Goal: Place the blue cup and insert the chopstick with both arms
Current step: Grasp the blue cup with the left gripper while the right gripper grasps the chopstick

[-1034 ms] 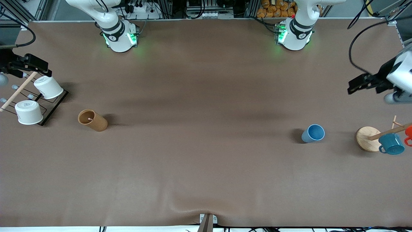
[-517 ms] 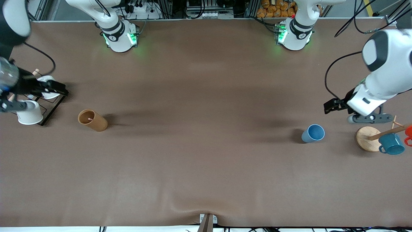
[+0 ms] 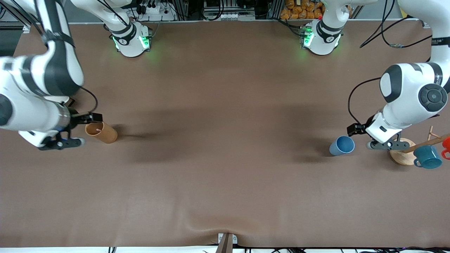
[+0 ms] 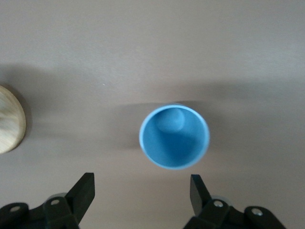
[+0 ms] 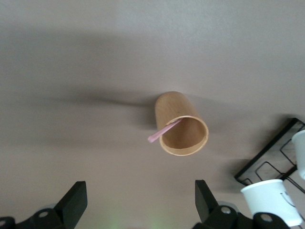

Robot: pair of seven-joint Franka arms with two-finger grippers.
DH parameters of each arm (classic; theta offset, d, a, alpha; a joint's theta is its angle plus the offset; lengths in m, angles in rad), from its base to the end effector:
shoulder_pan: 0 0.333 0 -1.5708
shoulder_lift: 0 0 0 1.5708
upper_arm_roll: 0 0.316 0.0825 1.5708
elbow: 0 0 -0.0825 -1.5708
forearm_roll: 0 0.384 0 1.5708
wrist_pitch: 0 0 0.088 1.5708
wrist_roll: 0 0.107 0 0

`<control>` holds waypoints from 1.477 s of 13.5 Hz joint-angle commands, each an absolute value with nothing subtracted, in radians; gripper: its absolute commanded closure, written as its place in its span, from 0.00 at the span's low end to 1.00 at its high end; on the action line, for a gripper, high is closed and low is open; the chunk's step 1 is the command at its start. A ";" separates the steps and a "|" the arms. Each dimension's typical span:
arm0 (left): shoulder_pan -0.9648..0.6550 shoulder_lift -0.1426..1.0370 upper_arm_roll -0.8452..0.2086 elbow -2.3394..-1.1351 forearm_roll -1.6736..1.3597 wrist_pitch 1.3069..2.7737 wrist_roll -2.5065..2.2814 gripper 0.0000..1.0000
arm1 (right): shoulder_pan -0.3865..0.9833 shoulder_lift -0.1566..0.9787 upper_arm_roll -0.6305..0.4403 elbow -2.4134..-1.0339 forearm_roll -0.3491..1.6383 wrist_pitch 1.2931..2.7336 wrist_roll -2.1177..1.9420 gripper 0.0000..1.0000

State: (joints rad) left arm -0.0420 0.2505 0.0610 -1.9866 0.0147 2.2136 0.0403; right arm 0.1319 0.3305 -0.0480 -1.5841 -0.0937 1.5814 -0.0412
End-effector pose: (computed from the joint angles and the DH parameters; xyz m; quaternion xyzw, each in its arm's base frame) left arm 0.5965 0.0106 0.3374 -0.9997 0.0160 0.0119 0.0131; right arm 0.6166 0.0449 0.4243 0.9823 0.0698 -0.1643 0.0575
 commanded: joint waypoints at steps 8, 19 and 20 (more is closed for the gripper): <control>-0.021 0.377 0.055 -1.979 0.021 2.361 0.045 0.40 | 0.150 0.451 -0.055 -1.595 -0.175 1.620 -0.029 0.00; -0.052 0.362 -0.029 -1.896 -0.032 2.226 0.029 1.00 | 0.144 0.480 -0.057 -1.594 -0.175 1.643 -0.003 0.51; -0.054 0.361 -0.061 -1.847 -0.032 2.148 0.025 1.00 | 0.144 0.480 -0.057 -1.594 -0.175 1.643 -0.003 0.62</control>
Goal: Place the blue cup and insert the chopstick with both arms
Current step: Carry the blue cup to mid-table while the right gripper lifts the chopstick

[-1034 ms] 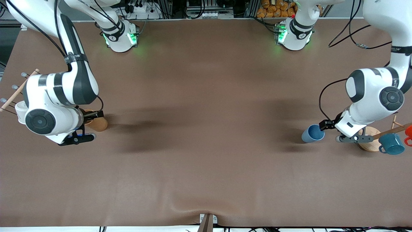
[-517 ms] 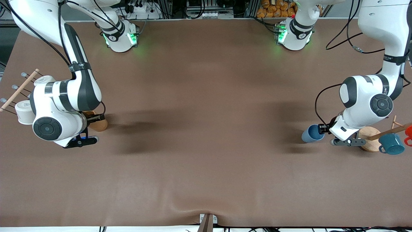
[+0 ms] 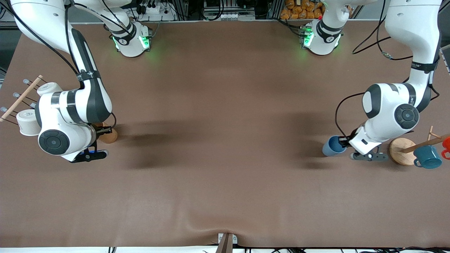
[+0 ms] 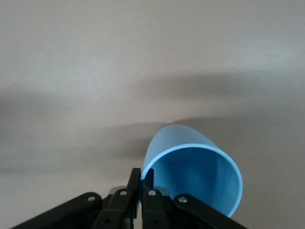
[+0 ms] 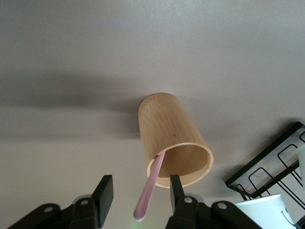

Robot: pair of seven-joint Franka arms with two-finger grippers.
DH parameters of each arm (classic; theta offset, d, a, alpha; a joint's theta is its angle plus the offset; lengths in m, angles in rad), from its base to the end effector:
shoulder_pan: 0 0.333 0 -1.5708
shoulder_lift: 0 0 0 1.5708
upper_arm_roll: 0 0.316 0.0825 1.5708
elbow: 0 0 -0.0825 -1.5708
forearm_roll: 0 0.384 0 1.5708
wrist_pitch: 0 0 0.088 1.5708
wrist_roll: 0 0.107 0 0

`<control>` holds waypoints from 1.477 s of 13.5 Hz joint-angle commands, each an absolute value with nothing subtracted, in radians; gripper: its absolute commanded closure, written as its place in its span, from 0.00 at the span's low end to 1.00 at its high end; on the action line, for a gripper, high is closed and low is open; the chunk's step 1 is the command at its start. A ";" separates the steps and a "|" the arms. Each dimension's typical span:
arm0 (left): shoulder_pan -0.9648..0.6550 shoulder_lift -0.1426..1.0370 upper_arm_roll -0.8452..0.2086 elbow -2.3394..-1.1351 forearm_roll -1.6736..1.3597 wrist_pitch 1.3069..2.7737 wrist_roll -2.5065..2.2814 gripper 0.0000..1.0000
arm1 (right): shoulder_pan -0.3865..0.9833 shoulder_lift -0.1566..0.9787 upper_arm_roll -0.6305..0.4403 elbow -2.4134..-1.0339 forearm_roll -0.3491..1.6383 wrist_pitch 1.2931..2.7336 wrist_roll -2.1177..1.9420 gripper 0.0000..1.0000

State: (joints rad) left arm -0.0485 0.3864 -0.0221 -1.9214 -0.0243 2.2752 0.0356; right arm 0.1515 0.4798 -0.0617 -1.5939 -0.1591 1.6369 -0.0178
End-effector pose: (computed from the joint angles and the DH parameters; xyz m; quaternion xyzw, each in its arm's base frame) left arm 0.6182 -0.0437 0.2879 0.9988 -0.0443 -0.0165 0.0130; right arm 0.6290 0.0449 0.3303 0.9694 0.0748 -0.2122 0.0986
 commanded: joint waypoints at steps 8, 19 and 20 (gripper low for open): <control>-0.116 0.367 -0.278 -1.730 -0.025 2.016 -0.345 1.00 | 0.149 0.479 -0.057 -1.594 -0.173 1.600 0.011 0.97; -0.527 0.549 -0.272 -1.548 -0.021 2.028 -0.929 1.00 | 0.150 0.332 -0.058 -1.577 -0.172 1.479 -0.005 1.00; -0.557 0.586 -0.268 -1.519 -0.020 2.031 -0.958 1.00 | 0.150 0.302 -0.057 -1.571 -0.172 1.477 -0.006 1.00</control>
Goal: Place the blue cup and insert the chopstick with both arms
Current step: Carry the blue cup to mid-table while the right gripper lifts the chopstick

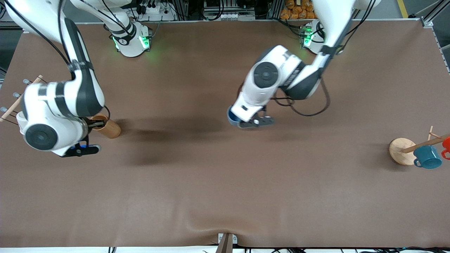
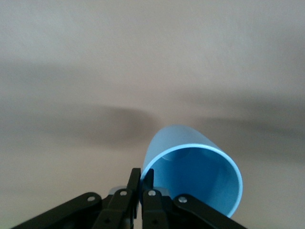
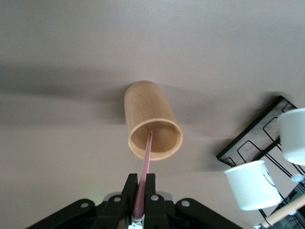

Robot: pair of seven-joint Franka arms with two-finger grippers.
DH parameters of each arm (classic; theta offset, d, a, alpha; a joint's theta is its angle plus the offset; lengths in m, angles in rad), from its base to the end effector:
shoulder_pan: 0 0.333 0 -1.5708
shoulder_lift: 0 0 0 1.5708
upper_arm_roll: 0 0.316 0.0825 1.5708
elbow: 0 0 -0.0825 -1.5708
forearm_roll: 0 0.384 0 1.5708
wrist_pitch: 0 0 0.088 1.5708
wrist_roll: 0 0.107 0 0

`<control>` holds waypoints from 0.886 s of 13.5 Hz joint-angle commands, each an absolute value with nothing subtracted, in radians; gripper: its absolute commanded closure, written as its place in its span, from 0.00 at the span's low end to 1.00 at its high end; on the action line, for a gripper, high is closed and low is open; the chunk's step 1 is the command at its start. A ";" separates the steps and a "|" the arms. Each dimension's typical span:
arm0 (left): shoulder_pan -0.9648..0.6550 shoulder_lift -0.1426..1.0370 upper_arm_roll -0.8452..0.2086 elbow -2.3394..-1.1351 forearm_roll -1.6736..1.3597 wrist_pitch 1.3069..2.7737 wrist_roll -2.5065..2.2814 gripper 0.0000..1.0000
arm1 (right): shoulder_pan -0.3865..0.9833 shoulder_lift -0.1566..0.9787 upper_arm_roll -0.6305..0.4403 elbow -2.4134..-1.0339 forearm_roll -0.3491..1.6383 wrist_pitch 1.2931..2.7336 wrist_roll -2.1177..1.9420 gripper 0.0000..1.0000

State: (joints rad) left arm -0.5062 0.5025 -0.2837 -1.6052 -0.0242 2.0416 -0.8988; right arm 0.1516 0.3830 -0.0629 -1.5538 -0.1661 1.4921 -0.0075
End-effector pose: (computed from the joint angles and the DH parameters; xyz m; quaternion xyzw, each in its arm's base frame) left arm 0.4927 -0.4648 0.3437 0.9938 0.0750 -0.0744 0.0346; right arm 0.6155 0.0403 0.4027 0.9694 0.0582 -0.2153 0.1028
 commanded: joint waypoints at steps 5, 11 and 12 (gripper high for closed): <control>-0.603 0.681 -0.267 -1.447 0.021 2.031 -1.068 1.00 | 0.160 0.229 -0.051 -1.507 -0.143 1.474 -0.095 1.00; -0.606 0.693 -0.267 -1.448 0.051 2.045 -1.107 0.47 | 0.185 0.215 -0.049 -1.485 0.046 1.480 -0.104 1.00; -0.604 0.690 -0.265 -1.450 0.052 2.045 -1.120 0.00 | 0.202 0.215 -0.049 -1.485 0.073 1.483 -0.104 1.00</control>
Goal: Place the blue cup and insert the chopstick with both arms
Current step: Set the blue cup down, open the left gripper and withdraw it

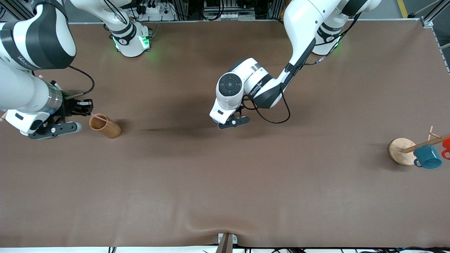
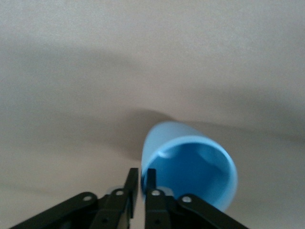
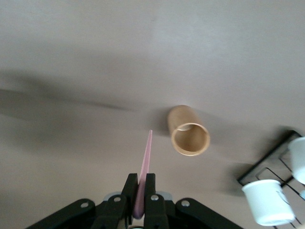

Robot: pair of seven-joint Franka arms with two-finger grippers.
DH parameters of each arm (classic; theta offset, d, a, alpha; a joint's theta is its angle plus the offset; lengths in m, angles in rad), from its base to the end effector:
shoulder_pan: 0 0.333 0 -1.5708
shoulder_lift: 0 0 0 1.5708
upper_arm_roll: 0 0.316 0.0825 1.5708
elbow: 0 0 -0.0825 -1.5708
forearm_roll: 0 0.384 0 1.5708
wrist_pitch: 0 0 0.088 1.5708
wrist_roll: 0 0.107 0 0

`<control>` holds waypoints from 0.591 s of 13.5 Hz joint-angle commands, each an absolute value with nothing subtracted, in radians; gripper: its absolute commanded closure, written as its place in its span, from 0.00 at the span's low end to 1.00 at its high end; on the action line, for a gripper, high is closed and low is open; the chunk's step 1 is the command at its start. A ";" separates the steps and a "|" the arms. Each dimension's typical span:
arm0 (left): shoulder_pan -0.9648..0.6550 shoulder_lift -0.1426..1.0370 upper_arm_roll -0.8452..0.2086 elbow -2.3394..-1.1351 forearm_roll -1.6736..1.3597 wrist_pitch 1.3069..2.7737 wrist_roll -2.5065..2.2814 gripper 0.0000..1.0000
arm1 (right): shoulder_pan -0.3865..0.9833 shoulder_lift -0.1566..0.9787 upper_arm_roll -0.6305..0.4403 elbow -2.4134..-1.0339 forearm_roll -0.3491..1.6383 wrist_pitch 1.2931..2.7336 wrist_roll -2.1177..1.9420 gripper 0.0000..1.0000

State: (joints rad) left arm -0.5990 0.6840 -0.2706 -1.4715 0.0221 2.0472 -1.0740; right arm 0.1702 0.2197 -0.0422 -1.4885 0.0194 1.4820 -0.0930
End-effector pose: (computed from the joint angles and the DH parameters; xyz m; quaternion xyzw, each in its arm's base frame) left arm 0.4810 -0.5174 0.2801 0.9887 0.1215 -0.0869 0.0082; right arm 0.5973 0.0815 0.5286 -0.9876 -0.1093 0.1128 0.0031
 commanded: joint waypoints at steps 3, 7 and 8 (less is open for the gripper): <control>-0.560 0.634 -0.261 -1.456 0.055 2.001 -1.123 0.00 | 0.264 0.218 -0.049 -1.488 0.124 1.502 -0.101 1.00; -0.405 0.467 -0.261 -1.451 0.055 1.846 -1.103 0.00 | 0.369 0.219 -0.049 -1.488 0.144 1.552 -0.101 1.00; -0.353 0.425 -0.261 -1.451 0.055 1.820 -1.079 0.00 | 0.406 0.219 -0.049 -1.493 0.144 1.577 -0.091 1.00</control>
